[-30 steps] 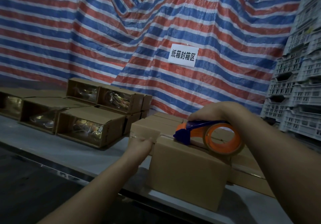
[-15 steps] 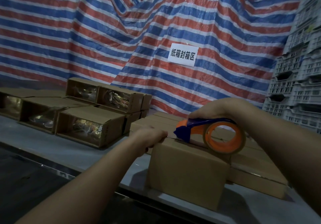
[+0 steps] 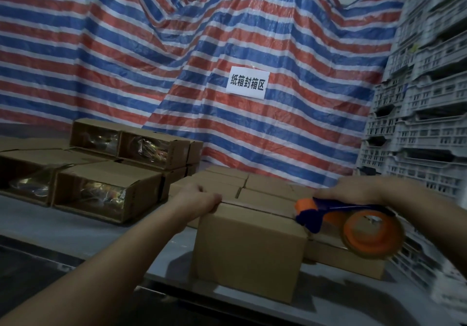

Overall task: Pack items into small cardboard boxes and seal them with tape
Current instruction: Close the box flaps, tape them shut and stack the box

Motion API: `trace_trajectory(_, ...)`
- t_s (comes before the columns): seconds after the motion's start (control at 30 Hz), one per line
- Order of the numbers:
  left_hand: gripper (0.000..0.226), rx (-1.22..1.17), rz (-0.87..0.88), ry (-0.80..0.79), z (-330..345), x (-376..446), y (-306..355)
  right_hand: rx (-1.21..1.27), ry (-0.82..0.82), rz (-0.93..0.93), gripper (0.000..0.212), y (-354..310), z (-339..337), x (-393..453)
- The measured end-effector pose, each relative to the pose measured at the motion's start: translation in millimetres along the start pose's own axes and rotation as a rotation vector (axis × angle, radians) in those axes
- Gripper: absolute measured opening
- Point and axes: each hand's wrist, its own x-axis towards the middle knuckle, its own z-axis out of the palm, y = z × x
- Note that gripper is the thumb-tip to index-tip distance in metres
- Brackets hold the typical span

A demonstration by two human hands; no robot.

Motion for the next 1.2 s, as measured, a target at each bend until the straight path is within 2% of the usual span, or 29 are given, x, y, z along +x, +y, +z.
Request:
trace_trajectory(0.03, 0.016, 0.060, 0.041, 0.012, -0.5, -0.3, 2.4, 0.014, -0.002, -0.005, 0.057, 0.8, 0.8, -0.5)
trace_trajectory(0.13, 0.012, 0.502, 0.242, 0.087, -2.5, -2.3, 14.9, 0.018, -0.003, -0.018, 0.055, 2.8, 1.5, -1.7)
trace_trajectory(0.2, 0.014, 0.691, 0.381, 0.140, 3.1, -8.6, 26.5, 0.022, -0.006, -0.026, 0.056, 3.8, 2.5, -0.2)
trace_trajectory(0.3, 0.015, 0.663, 0.588, 0.131, 26.8, -18.7, 43.5, 0.019, -0.012, -0.040, 0.059, 5.0, 3.3, 0.8)
trace_trajectory(0.37, 0.020, 0.626, 0.662, 0.059, 48.2, -22.3, 55.7, 0.029, -0.010, -0.044, 0.059, 6.4, 4.0, 0.5)
trace_trajectory(0.5, 0.015, 0.590, 0.566, -0.225, 82.8, -19.5, 73.8, 0.049, 0.001, -0.043, 0.056, 8.1, 6.7, 1.9)
trace_trajectory(0.57, 0.016, 0.673, 0.500, -0.406, 92.3, -16.9, 74.8, 0.066, 0.003, -0.045, 0.054, 9.8, 9.0, 2.7)
trace_trajectory(0.63, 0.017, 0.759, 0.479, -0.510, 97.0, -15.2, 73.0, 0.094, -0.006, -0.060, 0.052, 13.3, 13.1, 3.1)
trace_trajectory(0.8, 0.030, 0.813, 0.456, -0.532, 98.2, -12.9, 76.2, 0.159, -0.009, -0.090, 0.052, 27.9, 18.7, 5.7)
trace_trajectory(0.97, 0.045, 0.648, 0.315, -0.537, 103.5, -2.4, 66.1, 0.087, -0.078, -0.085, 0.054, 50.0, 7.0, -2.5)
trace_trajectory(1.1, 0.035, 0.618, 0.321, -0.514, 107.1, 4.4, 63.8, -0.120, -0.082, -0.019, 0.051, 45.7, -2.0, -21.1)
trace_trajectory(1.2, 0.032, 0.613, 0.298, -0.520, 107.0, 3.7, 65.6, -0.446, -0.040, -0.029, 0.046, 12.0, 12.0, -27.3)
